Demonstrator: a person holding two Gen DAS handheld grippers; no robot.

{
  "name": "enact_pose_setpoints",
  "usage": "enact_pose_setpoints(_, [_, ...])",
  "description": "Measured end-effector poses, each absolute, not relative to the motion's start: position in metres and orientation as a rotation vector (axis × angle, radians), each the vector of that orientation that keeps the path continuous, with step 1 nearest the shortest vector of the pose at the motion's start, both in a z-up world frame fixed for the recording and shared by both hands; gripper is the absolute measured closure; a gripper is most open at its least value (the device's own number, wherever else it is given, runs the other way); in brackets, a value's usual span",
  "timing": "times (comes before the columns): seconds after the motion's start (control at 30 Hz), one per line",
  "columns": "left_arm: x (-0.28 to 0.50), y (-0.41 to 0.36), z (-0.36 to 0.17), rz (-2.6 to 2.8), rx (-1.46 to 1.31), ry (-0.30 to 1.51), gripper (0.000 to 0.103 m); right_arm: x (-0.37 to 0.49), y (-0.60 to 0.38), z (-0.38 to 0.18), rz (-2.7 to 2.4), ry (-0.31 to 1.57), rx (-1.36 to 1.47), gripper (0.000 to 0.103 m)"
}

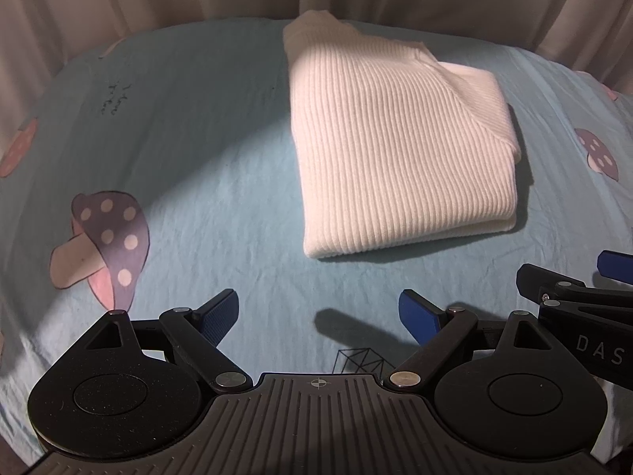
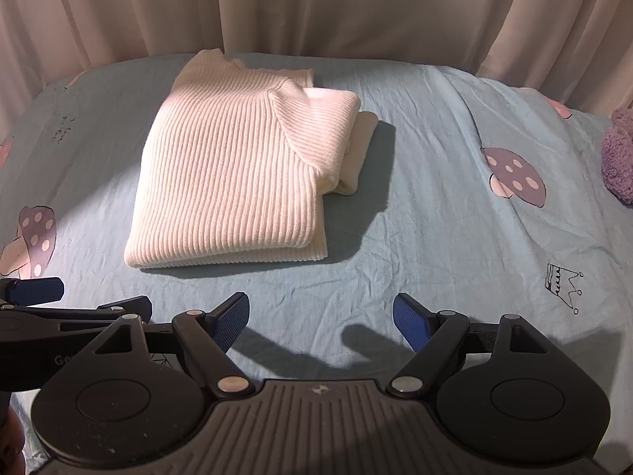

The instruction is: Fold small clothes

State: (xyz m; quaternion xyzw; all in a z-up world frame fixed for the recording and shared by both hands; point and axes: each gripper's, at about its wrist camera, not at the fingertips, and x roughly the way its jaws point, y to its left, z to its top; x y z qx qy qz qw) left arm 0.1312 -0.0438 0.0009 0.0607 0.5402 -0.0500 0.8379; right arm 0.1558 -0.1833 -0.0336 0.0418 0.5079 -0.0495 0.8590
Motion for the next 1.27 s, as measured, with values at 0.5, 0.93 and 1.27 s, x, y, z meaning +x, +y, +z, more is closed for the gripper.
enact_pose_setpoints(0.5, [0.1284,-0.0416,0.0035,-0.092,0.133,1.120,0.011,0.1557,-0.1843,-0.0308,-0.105,1.063,0.089,0.023])
enact_pose_setpoints(0.93, [0.1277,-0.0413,0.0048,-0.107,0.130,1.072,0.011,0.1556,-0.1859,-0.0296,-0.107,1.061,0.094,0.023])
enact_pose_setpoints(1.27, [0.1251,-0.0435,0.0063,-0.102,0.163,1.036,0.010,0.1568,-0.1878,-0.0284,-0.121,1.052,0.103,0.023])
